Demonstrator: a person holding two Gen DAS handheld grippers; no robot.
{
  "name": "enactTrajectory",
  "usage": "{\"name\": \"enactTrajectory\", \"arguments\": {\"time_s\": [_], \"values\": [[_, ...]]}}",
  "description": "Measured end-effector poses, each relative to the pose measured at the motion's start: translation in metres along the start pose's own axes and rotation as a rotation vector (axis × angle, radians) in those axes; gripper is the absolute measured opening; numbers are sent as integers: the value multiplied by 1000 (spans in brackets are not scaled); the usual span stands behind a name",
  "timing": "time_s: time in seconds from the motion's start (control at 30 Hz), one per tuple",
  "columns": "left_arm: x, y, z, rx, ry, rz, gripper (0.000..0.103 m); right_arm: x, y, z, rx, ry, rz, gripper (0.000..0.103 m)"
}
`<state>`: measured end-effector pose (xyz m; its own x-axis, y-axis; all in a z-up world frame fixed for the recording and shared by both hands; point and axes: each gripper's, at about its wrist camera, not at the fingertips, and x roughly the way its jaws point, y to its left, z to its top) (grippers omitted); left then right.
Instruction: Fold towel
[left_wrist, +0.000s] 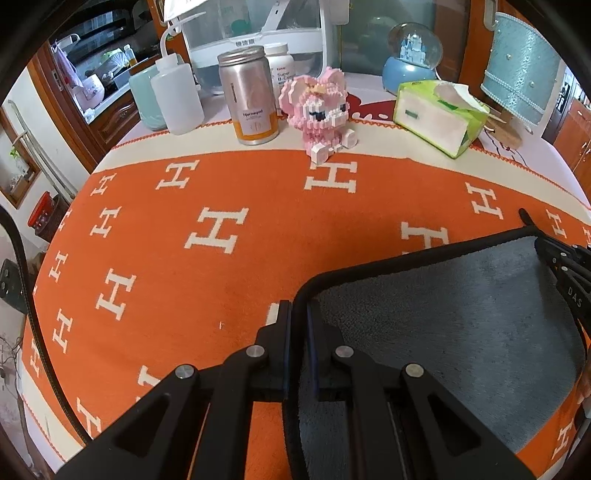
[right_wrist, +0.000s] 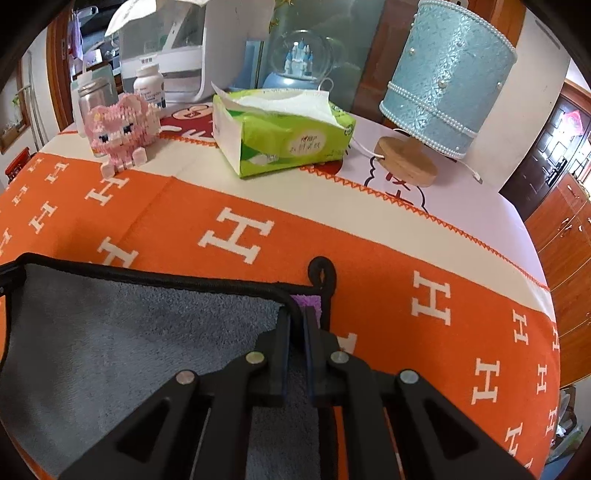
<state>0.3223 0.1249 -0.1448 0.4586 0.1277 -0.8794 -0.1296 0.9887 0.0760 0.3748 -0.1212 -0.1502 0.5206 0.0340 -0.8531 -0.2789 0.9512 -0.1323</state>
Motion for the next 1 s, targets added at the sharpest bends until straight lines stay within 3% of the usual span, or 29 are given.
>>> {"name": "enactTrajectory", "arguments": {"time_s": [0.2, 0.3, 0.4, 0.53, 0.63, 0.7, 1.0], "values": [[4, 1, -1, -10, 16, 5, 12, 1, 2, 0, -3, 1, -39, 20], [4, 2, -1, -18, 23, 14, 30, 0, -3, 0, 20, -3, -47, 29], [-3, 3, -2, -26, 7, -5, 45, -6, -11, 1, 57, -16, -26, 30], [-18, 2, -2, -29, -25, -18, 78, -17, -18, -1, 102, -24, 3, 30], [-31, 1, -3, -43, -39, -65, 97, -27, -18, -3, 107, -29, 22, 30], [-41, 1, -4, -48, -43, -101, 102, -36, -17, -5, 109, -39, 32, 30], [-94, -7, -27, -38, -89, -170, 102, -93, -12, -28, 124, -76, 91, 30]]}}
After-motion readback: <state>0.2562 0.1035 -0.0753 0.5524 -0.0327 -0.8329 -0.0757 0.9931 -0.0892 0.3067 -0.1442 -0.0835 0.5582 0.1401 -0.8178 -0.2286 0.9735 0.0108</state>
